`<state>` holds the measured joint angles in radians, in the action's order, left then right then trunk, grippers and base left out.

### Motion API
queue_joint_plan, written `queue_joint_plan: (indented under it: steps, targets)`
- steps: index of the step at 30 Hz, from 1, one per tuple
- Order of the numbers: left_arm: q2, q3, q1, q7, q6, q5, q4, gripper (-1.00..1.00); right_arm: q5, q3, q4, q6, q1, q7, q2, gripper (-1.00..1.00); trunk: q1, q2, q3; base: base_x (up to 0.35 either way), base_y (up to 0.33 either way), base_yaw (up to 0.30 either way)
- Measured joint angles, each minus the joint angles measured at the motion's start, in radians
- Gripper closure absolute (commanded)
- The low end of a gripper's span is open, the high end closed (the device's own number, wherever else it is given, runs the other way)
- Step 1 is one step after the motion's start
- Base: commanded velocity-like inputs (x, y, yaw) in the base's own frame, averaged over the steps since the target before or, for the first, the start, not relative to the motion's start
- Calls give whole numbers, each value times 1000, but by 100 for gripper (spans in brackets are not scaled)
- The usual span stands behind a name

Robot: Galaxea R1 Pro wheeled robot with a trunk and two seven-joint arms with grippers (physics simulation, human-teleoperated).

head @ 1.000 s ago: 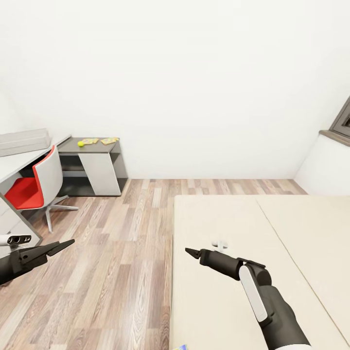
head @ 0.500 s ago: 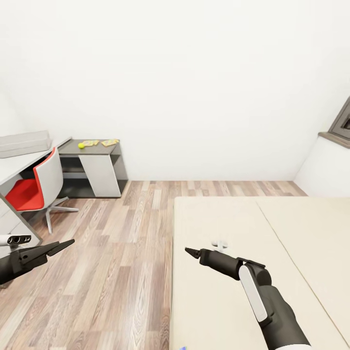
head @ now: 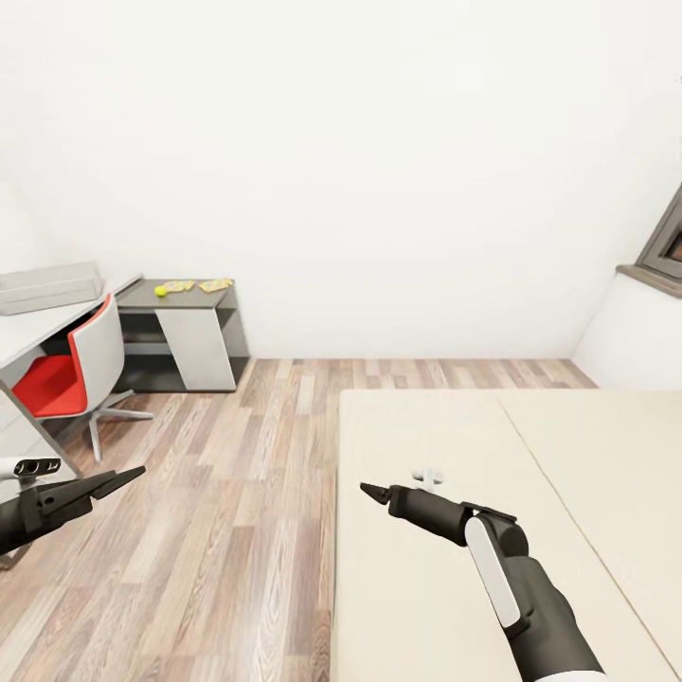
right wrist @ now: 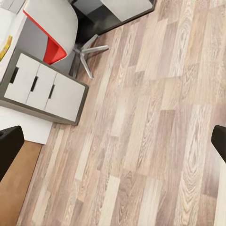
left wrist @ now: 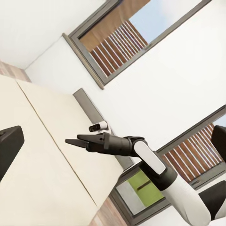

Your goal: Put all the toys in the child's room - the three board games (two on the bed and one on the table), the two jigsaw puzzles on the table, and the tennis ball on the table - inside the toy box on the table in the child's room.

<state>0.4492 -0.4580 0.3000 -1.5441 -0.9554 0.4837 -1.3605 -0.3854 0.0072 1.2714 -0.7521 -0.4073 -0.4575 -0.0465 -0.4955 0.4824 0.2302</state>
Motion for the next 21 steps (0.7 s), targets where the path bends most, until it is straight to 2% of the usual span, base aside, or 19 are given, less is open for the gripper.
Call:
queue_joint_plan:
  steps: [21]
  targets:
    - [0,-1,0,0,1,0,1,-100,0,-2,-2,0,0,0,2,-100,0,0,-35,0,0,1]
